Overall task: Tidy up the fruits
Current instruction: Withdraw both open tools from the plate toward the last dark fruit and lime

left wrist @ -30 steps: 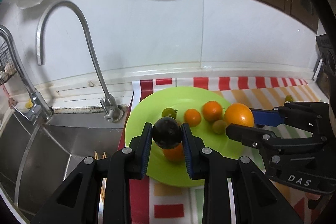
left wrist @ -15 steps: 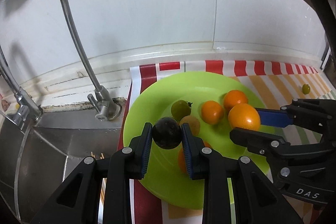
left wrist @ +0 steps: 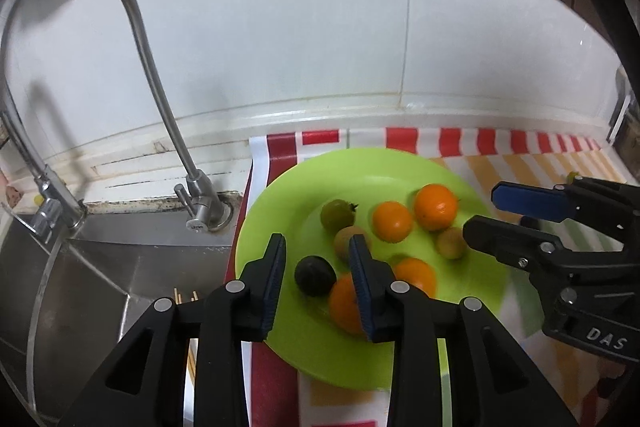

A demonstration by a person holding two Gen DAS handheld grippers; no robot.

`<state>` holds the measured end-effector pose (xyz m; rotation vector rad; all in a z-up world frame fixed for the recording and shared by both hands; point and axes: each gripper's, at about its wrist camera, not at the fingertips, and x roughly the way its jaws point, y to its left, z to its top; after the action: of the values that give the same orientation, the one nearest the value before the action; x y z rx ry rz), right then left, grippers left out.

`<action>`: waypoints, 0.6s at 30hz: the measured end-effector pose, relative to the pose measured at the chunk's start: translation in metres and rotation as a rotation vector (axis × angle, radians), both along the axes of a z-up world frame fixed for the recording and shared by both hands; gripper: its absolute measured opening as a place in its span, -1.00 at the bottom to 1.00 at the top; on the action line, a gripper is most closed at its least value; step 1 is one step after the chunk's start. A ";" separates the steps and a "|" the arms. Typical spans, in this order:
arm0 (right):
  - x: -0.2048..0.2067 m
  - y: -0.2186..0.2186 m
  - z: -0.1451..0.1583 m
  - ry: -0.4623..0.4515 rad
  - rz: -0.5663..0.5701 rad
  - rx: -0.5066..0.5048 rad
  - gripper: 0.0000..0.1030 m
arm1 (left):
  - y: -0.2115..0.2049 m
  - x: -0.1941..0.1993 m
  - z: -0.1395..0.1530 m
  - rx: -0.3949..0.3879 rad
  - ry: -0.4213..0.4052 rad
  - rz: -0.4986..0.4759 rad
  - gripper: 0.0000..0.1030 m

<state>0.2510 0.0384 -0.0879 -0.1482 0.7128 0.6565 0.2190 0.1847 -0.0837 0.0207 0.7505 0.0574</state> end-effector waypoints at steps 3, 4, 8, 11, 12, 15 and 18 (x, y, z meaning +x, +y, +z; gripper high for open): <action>-0.006 -0.009 0.010 -0.022 -0.006 0.009 -0.24 | -0.008 -0.014 0.014 -0.010 -0.033 0.014 -0.26; -0.008 -0.013 0.012 -0.025 -0.007 0.016 -0.24 | -0.010 -0.017 0.018 -0.011 -0.041 0.017 -0.25; -0.019 -0.027 0.023 -0.038 -0.013 0.033 -0.24 | -0.022 -0.033 0.033 -0.030 -0.074 0.030 -0.17; -0.028 -0.040 0.030 -0.048 -0.025 0.043 -0.24 | -0.034 -0.045 0.043 -0.036 -0.095 0.031 -0.10; -0.031 -0.045 0.033 -0.050 -0.029 0.048 -0.24 | -0.038 -0.050 0.046 -0.035 -0.098 0.033 -0.09; -0.041 -0.059 0.040 -0.070 -0.049 0.054 -0.24 | -0.047 -0.060 0.054 -0.045 -0.110 0.033 -0.03; -0.049 -0.071 0.047 -0.076 -0.064 0.069 -0.24 | -0.056 -0.068 0.059 -0.056 -0.119 0.033 0.03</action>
<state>0.2018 -0.0329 -0.0413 -0.0864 0.6183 0.6105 0.1515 0.1285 -0.0246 -0.0478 0.6332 0.0685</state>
